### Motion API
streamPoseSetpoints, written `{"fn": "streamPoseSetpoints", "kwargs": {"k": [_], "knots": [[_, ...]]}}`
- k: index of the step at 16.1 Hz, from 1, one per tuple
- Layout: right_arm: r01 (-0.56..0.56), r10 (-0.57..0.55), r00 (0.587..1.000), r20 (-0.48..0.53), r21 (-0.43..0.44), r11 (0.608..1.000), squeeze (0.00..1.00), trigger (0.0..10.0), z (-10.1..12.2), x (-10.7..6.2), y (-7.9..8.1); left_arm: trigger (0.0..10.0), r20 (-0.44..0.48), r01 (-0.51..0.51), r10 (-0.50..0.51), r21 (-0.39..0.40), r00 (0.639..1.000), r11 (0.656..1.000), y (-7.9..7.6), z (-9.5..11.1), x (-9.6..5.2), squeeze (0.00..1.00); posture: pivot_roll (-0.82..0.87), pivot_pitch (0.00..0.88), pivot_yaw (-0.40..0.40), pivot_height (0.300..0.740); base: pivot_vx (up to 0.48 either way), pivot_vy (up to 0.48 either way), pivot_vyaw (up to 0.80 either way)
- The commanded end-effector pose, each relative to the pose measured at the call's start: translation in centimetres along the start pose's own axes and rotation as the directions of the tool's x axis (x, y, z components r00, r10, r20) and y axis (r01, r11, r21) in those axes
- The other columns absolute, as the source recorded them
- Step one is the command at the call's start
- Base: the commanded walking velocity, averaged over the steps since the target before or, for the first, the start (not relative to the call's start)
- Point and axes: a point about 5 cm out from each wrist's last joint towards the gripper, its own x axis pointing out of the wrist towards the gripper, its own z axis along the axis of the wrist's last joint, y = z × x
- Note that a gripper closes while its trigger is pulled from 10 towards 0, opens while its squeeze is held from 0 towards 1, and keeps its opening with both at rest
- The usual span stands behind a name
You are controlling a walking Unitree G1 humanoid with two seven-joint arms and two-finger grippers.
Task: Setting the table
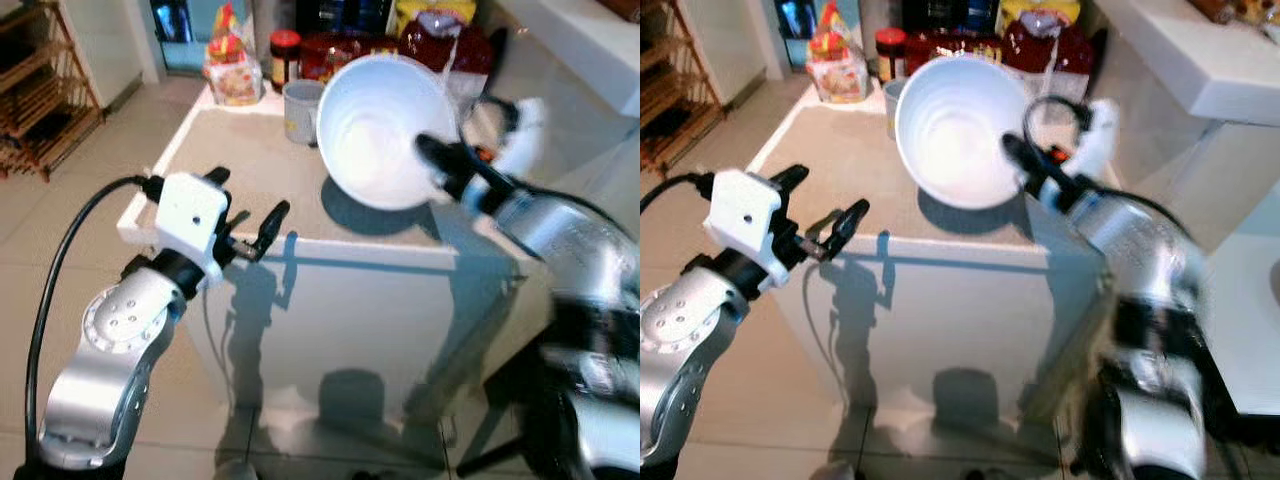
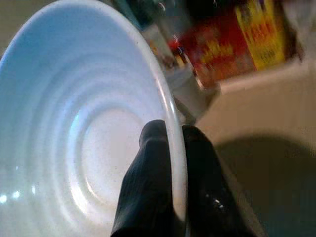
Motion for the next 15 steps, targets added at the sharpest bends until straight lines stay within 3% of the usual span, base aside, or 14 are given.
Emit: {"fn": "streamPoseSetpoints", "kwargs": {"k": [1,2,6,9,12,15], "knots": [[-0.115,0.131,0.989,0.075,-0.188,0.975,0.00,10.0,1.3,-1.3,2.1,10.0,0.000,0.009,-0.009,0.021,1.000,1.000,-0.1,0.0,-0.5,0.00,0.11,0.000,-0.040,0.740,0.000,-0.428,0.00],[-0.192,0.208,0.978,0.023,-0.297,0.935,0.00,10.0,0.5,-3.4,3.1,10.0,-0.017,0.024,-0.024,0.030,1.000,0.999,-0.3,-0.4,-0.9,0.00,0.10,0.000,-0.040,0.740,0.000,-0.480,0.00],[-0.347,0.299,0.936,-0.187,-0.347,0.871,0.00,10.0,-1.8,-6.8,3.9,10.0,-0.026,0.020,-0.019,0.039,0.999,0.999,-0.1,-0.6,-1.4,0.00,0.10,0.000,-0.047,0.740,0.000,-0.480,0.00],[-0.323,0.265,0.944,-0.197,-0.385,0.865,0.00,10.0,-2.1,-7.8,3.6,10.0,-0.025,0.021,-0.019,0.042,0.999,0.999,-0.2,-0.7,-1.5,0.00,0.10,0.000,-0.050,0.740,0.000,-0.480,0.00],[-0.207,0.161,0.976,-0.144,-0.407,0.890,0.00,10.0,-2.6,-8.0,2.9,10.0,-0.017,0.016,-0.016,0.023,1.000,1.000,-0.9,-0.6,-1.2,0.00,0.10,0.000,-0.050,0.740,0.000,-0.480,0.00],[-0.138,0.082,0.985,-0.151,-0.406,0.904,0.00,10.0,-4.1,-7.5,2.4,10.0,0.007,-0.048,0.048,0.053,0.999,0.997,-0.7,-0.3,0.0,0.00,0.09,0.000,-0.035,0.740,0.000,-0.480,0.00]]}}
